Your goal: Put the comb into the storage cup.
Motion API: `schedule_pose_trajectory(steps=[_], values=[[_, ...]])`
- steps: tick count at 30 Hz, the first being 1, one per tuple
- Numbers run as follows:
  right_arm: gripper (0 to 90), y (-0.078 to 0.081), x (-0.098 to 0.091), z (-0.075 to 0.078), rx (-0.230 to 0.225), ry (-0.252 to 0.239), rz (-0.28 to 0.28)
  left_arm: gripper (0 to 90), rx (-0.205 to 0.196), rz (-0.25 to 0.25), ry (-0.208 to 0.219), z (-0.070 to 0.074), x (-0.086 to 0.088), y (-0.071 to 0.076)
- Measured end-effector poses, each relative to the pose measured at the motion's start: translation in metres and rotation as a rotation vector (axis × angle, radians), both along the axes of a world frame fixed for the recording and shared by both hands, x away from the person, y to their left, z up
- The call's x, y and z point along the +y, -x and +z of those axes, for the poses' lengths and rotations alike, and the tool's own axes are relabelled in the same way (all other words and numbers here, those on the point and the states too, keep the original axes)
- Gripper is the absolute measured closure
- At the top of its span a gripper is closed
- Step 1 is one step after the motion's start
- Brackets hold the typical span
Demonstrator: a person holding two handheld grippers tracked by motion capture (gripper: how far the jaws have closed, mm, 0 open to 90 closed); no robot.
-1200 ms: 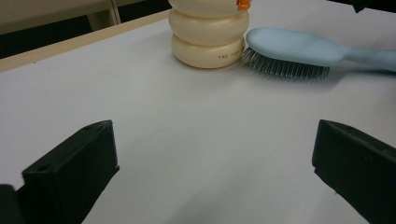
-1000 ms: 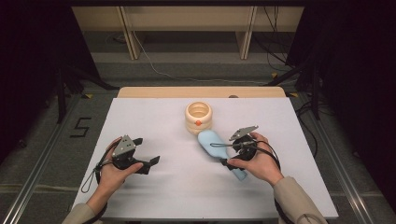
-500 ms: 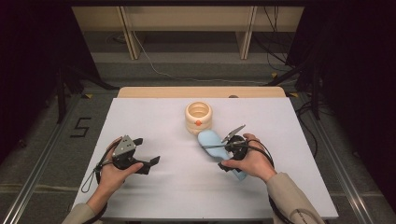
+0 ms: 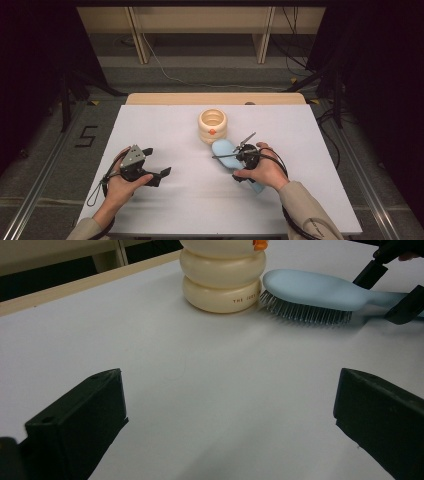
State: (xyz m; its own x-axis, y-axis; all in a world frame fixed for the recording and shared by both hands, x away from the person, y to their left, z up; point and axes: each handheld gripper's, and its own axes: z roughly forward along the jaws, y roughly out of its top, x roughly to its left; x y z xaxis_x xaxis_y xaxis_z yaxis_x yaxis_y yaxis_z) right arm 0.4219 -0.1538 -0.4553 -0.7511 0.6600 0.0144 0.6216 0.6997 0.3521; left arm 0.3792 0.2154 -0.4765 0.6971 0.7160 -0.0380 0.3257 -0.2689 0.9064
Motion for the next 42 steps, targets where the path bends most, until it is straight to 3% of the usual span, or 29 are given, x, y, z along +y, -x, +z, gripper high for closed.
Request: schedule_pose_trajectory(steps=[12,23,30,42], values=[[31.6,-0.006,0.002,-0.002,0.022,0.028,-0.017,0.0,0.000,0.001,0.002,0.000,0.000,0.000],[35.8,-0.009,0.013,-0.006,0.049,0.103,-0.016,0.1,0.002,0.002,0.005,0.000,0.000,0.000],[39.5,-0.012,0.016,-0.005,0.058,0.103,-0.039,0.1,0.003,0.001,0.006,0.000,0.000,0.000],[54.6,-0.015,0.020,-0.002,0.078,0.131,-0.043,0.1,0.002,0.001,0.005,0.000,0.001,-0.001]])
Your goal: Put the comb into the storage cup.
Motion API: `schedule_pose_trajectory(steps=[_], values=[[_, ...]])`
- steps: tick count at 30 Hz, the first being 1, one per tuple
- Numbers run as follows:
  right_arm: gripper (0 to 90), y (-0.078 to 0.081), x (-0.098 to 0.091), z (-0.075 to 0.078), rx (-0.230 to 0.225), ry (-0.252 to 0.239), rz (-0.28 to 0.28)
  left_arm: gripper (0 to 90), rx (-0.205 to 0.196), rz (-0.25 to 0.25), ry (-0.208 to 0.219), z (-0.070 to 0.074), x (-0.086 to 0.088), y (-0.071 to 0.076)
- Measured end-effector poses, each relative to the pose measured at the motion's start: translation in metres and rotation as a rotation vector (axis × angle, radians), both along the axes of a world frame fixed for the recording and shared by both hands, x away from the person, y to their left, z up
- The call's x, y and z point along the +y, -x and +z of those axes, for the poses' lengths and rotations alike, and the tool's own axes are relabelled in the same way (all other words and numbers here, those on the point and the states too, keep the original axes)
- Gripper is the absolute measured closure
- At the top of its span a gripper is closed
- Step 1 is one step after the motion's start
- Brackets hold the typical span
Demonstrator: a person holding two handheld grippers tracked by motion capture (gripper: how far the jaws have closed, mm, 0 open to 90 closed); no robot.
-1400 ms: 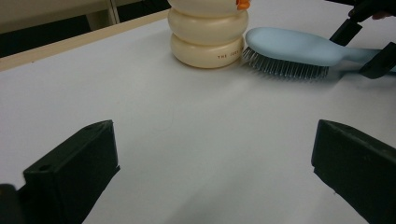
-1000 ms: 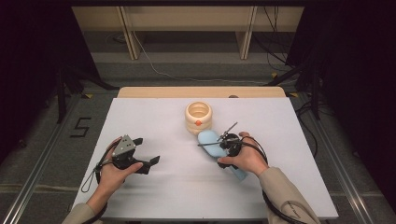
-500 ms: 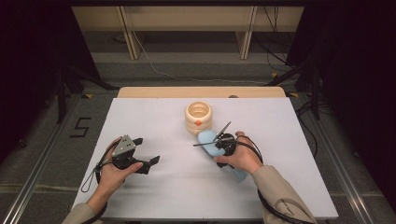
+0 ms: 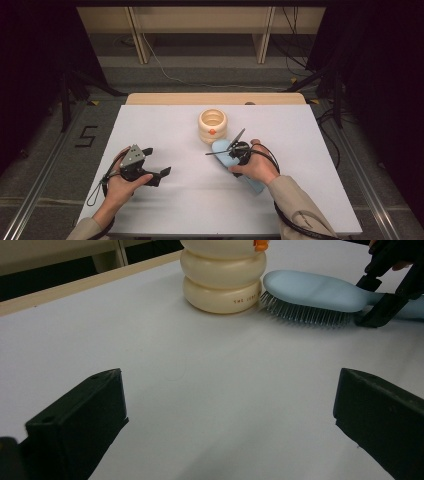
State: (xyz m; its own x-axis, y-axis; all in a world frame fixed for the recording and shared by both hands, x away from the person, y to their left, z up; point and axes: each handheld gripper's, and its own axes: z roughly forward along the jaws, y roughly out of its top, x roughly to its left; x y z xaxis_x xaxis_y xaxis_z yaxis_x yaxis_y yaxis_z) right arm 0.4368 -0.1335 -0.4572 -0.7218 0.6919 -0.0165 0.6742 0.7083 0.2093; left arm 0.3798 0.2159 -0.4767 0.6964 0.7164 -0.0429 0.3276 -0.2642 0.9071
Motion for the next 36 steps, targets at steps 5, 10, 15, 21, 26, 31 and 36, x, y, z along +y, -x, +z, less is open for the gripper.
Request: schedule_pose_trajectory(steps=[5,10,15,21,26,31,36], values=[[60.4,-0.0003,0.0002,0.0004,0.004,0.004,-0.006,0.2,-0.001,-0.001,0.001,0.0003,0.0001,0.0001],[64.8,0.0001,-0.0004,0.0006,0.006,0.000,-0.027,0.2,-0.002,-0.002,0.001,0.0005,0.0001,0.0001],[67.7,0.0010,-0.0007,0.0011,0.014,0.003,-0.050,0.2,-0.003,-0.002,0.001,0.0005,0.0002,0.0002],[69.2,0.0013,-0.0011,0.0014,0.022,0.007,-0.046,0.2,-0.001,-0.002,-0.001,0.0002,0.0001,0.0001],[69.5,0.0009,-0.0018,0.0013,0.024,0.001,-0.054,0.2,-0.002,-0.003,0.000,0.0003,-0.0001,0.0001],[69.7,0.0019,-0.0021,0.0014,0.018,0.003,-0.034,0.2,-0.002,-0.001,-0.001,0.0003,0.0000,0.0003],[69.8,0.0024,-0.0024,0.0013,0.017,-0.002,-0.038,0.4,-0.002,-0.003,-0.003,0.0001,-0.0001,0.0001]])
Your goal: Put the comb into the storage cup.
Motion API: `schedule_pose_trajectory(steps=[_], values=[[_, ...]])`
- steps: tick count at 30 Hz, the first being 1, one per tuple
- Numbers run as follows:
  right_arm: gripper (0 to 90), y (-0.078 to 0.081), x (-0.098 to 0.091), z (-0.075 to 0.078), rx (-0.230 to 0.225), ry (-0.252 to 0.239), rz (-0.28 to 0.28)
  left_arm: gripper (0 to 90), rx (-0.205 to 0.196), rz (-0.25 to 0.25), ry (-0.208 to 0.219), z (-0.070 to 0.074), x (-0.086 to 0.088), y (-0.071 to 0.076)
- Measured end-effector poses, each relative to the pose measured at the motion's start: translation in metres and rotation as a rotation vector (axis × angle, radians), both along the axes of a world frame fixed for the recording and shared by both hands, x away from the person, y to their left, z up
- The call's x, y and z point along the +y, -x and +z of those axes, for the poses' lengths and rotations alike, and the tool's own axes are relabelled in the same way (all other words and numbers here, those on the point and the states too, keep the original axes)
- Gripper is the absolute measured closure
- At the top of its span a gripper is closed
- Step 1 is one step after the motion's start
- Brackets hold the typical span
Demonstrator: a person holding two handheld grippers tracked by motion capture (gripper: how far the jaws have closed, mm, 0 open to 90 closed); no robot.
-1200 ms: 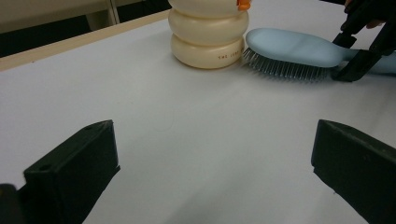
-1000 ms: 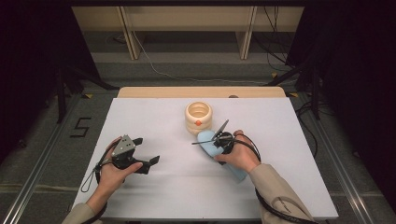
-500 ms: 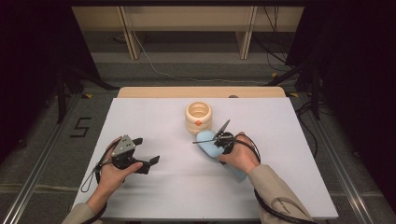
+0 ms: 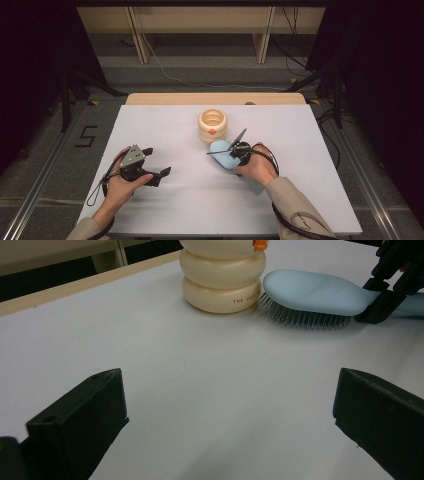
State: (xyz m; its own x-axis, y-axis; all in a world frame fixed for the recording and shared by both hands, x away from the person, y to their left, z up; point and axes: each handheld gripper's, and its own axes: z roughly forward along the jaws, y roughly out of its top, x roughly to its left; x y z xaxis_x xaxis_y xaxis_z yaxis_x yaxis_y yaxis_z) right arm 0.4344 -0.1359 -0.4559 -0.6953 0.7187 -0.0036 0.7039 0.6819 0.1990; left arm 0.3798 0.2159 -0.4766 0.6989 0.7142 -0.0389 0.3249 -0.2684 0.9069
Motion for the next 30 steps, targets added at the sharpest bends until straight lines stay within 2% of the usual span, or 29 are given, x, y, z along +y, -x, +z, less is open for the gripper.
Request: schedule_pose_trajectory(steps=[10,30], values=[[70.1,0.001,-0.004,0.001,0.014,-0.029,0.020,0.5,0.003,0.002,0.004,0.000,0.000,0.000],[70.2,0.010,-0.006,0.016,-0.036,-0.101,0.025,0.7,0.004,0.003,0.005,0.000,0.000,0.000]])
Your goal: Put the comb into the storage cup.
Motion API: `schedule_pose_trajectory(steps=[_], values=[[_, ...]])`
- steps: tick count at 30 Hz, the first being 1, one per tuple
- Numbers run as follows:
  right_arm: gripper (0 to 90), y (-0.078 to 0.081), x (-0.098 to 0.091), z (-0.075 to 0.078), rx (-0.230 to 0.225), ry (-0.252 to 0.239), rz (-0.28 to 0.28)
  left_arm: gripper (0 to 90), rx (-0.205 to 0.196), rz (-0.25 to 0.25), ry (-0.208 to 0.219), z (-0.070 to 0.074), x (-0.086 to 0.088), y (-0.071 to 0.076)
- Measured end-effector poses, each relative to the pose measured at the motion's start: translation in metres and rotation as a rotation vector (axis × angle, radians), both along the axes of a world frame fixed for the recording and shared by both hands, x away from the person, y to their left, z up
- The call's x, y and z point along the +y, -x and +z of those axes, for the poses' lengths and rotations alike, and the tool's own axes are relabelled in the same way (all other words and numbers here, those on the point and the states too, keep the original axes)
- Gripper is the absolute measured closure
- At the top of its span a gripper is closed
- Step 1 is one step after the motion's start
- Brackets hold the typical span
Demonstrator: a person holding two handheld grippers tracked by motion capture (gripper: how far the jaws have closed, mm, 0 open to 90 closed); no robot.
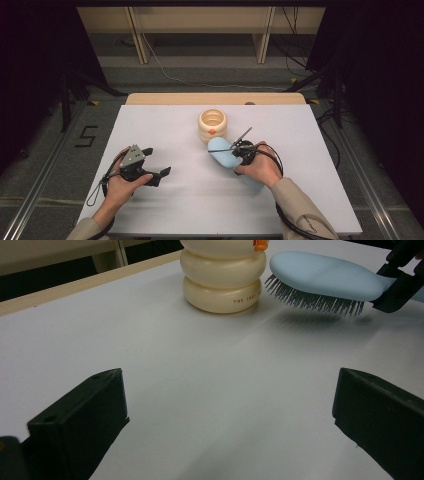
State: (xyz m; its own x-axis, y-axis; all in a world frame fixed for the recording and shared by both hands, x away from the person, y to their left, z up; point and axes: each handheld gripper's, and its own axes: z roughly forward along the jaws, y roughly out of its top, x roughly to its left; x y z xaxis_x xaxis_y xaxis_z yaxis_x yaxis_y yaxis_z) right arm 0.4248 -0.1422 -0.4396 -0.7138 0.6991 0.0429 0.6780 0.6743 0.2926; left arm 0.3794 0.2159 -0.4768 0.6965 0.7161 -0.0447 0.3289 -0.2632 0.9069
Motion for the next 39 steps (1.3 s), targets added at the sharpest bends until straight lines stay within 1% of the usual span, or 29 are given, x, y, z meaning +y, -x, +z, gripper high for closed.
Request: schedule_pose_trajectory(steps=[2,9,10,11,12,14,16,17,18,20,29,36,39], values=[[70.2,0.001,0.000,0.002,-0.010,-0.011,-0.003,0.7,-0.001,-0.001,-0.001,0.000,0.000,0.000],[70.1,0.003,0.001,0.005,-0.024,-0.051,-0.010,0.7,0.000,0.000,0.001,0.000,0.000,0.000],[70.1,0.003,0.001,0.005,-0.024,-0.051,-0.010,0.7,0.000,0.000,0.001,0.000,0.000,0.000],[70.2,0.003,0.002,0.006,-0.028,-0.064,-0.013,0.8,-0.002,-0.001,0.000,0.000,0.000,0.000],[70.2,0.003,0.002,0.006,-0.028,-0.064,-0.013,0.8,-0.002,-0.001,0.000,0.000,0.000,0.000],[70.1,0.004,0.002,0.008,-0.036,-0.083,-0.023,0.7,-0.002,0.000,0.001,0.000,0.000,0.000],[70.1,0.004,0.002,0.009,-0.035,-0.088,-0.025,0.7,-0.002,0.000,0.001,0.000,0.000,0.000],[70.1,0.004,0.003,0.010,-0.040,-0.102,-0.033,0.7,-0.002,-0.001,0.001,0.000,0.000,0.000],[70.1,0.004,0.003,0.010,-0.040,-0.102,-0.033,0.7,-0.002,-0.001,0.001,0.000,0.000,0.000],[70.1,0.005,0.003,0.010,-0.039,-0.118,-0.045,0.8,-0.002,0.000,0.001,0.000,0.000,0.000],[70.1,0.006,0.004,0.013,-0.050,-0.147,-0.052,0.8,-0.001,-0.001,0.000,0.000,0.000,0.000],[70.1,0.006,0.004,0.014,-0.050,-0.150,-0.053,0.8,0.000,-0.001,0.002,0.000,0.000,0.000],[70.1,0.006,0.004,0.015,-0.059,-0.159,-0.051,0.8,-0.001,-0.001,0.002,0.000,-0.001,0.000]])
